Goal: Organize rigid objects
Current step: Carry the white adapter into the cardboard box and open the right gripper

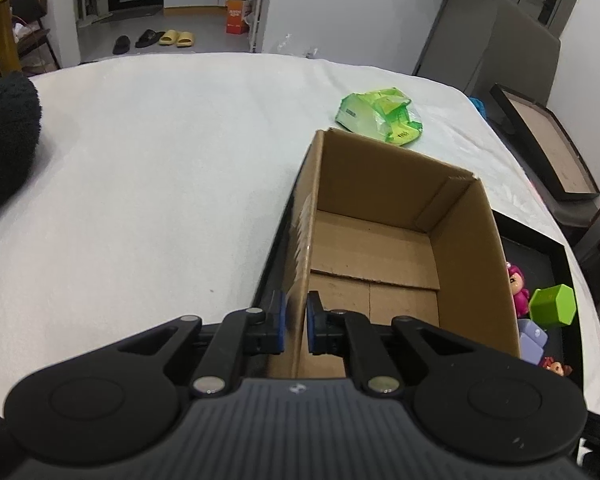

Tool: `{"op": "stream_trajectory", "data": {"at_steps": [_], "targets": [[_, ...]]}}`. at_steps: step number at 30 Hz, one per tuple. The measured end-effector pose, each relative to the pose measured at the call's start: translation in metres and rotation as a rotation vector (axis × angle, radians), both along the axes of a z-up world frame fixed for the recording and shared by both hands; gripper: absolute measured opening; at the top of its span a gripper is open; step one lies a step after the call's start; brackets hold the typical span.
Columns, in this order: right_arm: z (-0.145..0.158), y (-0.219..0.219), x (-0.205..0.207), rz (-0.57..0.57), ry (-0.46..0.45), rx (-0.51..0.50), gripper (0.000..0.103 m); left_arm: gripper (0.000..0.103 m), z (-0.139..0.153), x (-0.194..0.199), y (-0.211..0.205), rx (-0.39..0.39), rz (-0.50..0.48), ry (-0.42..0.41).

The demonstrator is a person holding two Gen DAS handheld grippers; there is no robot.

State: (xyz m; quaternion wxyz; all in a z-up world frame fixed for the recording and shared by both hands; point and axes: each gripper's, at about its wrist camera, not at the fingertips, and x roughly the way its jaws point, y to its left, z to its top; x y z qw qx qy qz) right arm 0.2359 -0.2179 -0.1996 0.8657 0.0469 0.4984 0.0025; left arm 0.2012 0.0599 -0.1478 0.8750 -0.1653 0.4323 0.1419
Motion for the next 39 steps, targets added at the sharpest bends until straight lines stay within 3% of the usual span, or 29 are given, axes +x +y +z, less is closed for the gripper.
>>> {"op": "stream_trajectory", "data": {"at_steps": [11, 21, 28, 39], "targets": [[0.047, 0.021, -0.005, 0.075, -0.081, 0.047, 0.061, 0.009, 0.002, -0.003, 0.001, 0.029, -0.021, 0.001], [0.092, 0.054, -0.007, 0.179, -0.159, 0.081, 0.061, 0.009, -0.004, 0.000, 0.001, 0.004, -0.057, -0.010], [0.100, 0.084, -0.006, 0.253, -0.168, 0.081, 0.061, 0.009, -0.004, 0.000, 0.005, -0.011, -0.058, -0.003], [0.091, 0.121, 0.004, 0.318, -0.143, 0.085, 0.061, 0.009, -0.004, 0.001, 0.005, -0.012, -0.078, 0.002]]}}
